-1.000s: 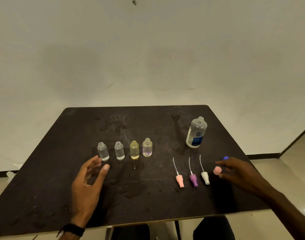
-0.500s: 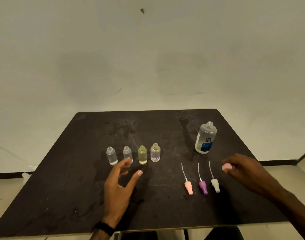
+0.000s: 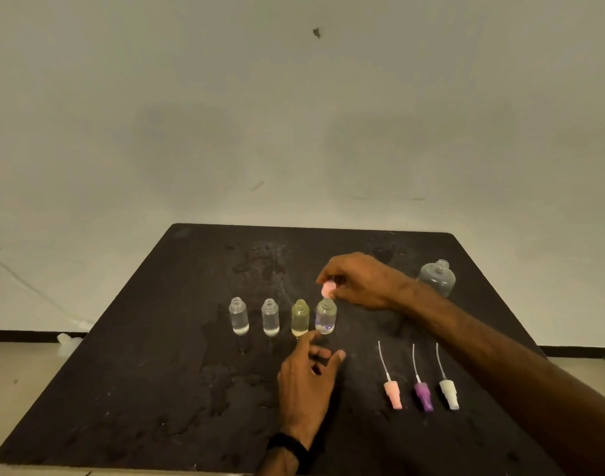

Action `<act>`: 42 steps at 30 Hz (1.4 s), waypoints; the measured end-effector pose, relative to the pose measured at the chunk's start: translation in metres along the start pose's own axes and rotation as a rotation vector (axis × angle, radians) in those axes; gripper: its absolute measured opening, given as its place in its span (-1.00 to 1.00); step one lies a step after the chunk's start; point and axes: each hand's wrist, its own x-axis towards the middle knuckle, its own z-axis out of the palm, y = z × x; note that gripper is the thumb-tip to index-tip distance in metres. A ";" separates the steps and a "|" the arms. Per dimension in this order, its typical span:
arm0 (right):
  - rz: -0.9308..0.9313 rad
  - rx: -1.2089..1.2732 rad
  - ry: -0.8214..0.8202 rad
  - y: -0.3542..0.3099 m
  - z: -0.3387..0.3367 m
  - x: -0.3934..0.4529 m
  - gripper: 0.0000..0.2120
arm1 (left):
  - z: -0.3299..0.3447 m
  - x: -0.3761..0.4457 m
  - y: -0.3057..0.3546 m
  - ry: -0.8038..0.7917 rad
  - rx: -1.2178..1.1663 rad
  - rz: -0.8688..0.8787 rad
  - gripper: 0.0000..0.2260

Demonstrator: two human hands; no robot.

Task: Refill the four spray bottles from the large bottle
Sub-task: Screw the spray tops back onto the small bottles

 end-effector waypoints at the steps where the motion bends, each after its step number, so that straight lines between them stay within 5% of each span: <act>1: -0.005 -0.033 -0.029 -0.001 0.003 0.006 -0.76 | 0.000 0.002 -0.001 -0.005 0.009 -0.007 -0.61; 27: 0.028 -0.204 -0.246 0.004 0.013 0.020 -0.77 | 0.018 0.028 -0.002 -0.018 -0.041 -0.057 -0.42; 35: 0.018 -0.152 -0.223 0.002 0.018 0.022 -0.75 | 0.042 0.041 -0.013 0.027 -0.030 -0.057 -0.44; 42: 0.013 -0.170 -0.244 0.006 0.017 0.022 -0.75 | 0.047 0.047 0.001 0.076 -0.122 -0.075 -0.66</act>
